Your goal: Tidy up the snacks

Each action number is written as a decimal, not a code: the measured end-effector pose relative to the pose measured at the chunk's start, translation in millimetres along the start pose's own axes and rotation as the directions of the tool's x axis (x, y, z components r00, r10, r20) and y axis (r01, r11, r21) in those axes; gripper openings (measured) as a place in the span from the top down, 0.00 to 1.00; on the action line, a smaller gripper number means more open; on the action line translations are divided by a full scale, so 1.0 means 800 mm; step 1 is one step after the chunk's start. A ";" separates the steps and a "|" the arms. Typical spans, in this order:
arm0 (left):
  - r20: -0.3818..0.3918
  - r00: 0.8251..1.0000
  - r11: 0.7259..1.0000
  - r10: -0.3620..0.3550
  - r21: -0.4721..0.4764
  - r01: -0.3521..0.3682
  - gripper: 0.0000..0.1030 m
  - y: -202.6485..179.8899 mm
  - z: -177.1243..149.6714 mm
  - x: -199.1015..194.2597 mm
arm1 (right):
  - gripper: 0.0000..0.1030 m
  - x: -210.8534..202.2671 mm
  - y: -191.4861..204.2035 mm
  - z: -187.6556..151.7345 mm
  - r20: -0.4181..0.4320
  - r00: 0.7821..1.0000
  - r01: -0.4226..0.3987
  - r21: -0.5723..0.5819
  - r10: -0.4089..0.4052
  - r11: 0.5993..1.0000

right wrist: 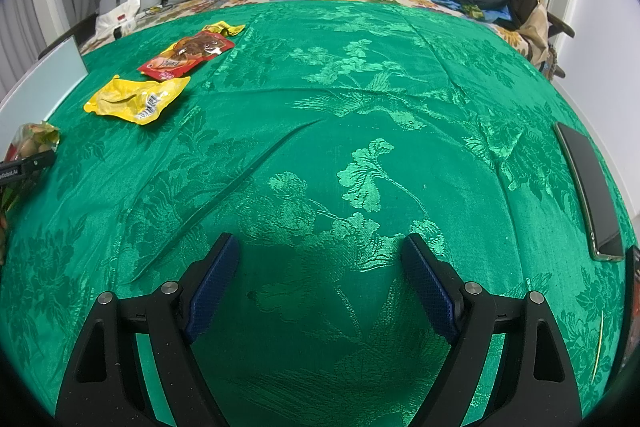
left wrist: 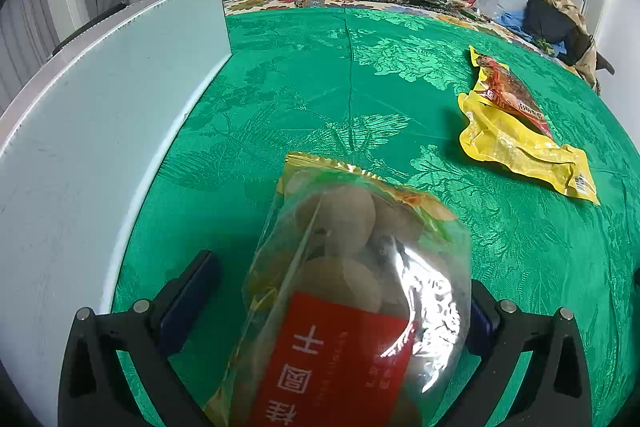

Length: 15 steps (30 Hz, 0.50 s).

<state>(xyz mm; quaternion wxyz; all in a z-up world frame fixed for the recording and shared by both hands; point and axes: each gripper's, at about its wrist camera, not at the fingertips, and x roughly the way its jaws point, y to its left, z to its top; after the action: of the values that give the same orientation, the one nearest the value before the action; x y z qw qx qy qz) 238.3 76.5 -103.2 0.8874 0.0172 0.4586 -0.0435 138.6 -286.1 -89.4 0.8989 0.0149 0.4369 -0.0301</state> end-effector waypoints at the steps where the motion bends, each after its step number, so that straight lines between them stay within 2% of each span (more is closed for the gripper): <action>1: 0.000 1.000 1.000 0.000 0.000 0.000 0.00 0.000 0.000 0.000 | 0.16 0.000 0.000 0.000 0.000 1.000 0.000 0.000 0.000 1.000; 15: 0.002 1.000 1.000 -0.003 -0.002 0.003 0.00 0.000 0.001 0.001 | 0.16 0.000 0.000 0.000 0.000 1.000 -0.001 0.000 0.001 1.000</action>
<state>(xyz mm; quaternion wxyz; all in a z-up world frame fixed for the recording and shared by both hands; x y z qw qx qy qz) 239.0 76.5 -103.3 0.8878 0.0154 0.4578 -0.0443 138.6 -285.8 -89.1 0.8989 0.0153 0.4368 -0.0298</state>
